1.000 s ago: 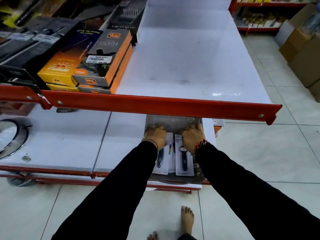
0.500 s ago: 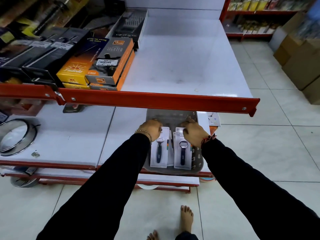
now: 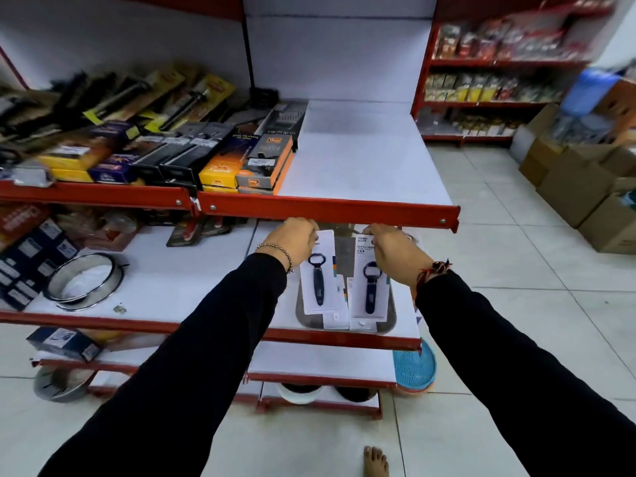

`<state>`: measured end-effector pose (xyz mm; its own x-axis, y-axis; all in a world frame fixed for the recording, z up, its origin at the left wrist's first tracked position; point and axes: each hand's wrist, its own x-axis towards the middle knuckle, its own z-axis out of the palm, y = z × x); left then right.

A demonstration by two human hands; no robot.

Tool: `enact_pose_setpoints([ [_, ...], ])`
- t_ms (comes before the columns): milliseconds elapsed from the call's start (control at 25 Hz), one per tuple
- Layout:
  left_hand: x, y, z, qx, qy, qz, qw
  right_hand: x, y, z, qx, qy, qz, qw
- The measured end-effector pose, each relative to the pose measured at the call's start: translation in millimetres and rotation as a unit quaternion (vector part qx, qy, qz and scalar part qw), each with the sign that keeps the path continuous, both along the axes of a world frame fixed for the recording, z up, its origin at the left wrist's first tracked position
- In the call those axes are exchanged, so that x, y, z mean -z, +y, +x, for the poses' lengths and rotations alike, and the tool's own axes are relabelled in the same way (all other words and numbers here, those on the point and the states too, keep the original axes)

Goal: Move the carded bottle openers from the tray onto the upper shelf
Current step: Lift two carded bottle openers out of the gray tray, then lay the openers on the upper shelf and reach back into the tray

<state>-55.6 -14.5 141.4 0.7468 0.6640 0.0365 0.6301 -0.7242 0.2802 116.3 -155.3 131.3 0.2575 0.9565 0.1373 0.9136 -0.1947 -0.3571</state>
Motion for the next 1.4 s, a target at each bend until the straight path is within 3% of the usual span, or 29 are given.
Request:
enact_pose_setpoints([
  [480, -165, 33, 17, -0.002, -0.029, 0.137, 0.990, -161, 42, 19, 0.007, -0.061, 0.158, 0.986],
  [680, -202, 76, 47, -0.046, 0.018, 0.155, 0.987, -188, 101, 41, 0.027, -0.026, 0.134, 0.990],
  [880, -175, 110, 78, -0.047, 0.093, 0.119, 0.987, -154, 150, 62, 0.028, 0.017, 0.019, 0.999],
  [1080, -130, 132, 101, -0.025, 0.076, 0.070, 0.994, -115, 178, 87, 0.018, 0.017, -0.070, 0.997],
  [1280, -92, 130, 111, -0.006, 0.062, 0.051, 0.997, -89, 179, 92, 0.022, 0.011, -0.086, 0.996],
  [1400, -82, 126, 110, -0.007, 0.103, 0.074, 0.992, -83, 172, 87, 0.031, 0.001, -0.078, 0.996],
])
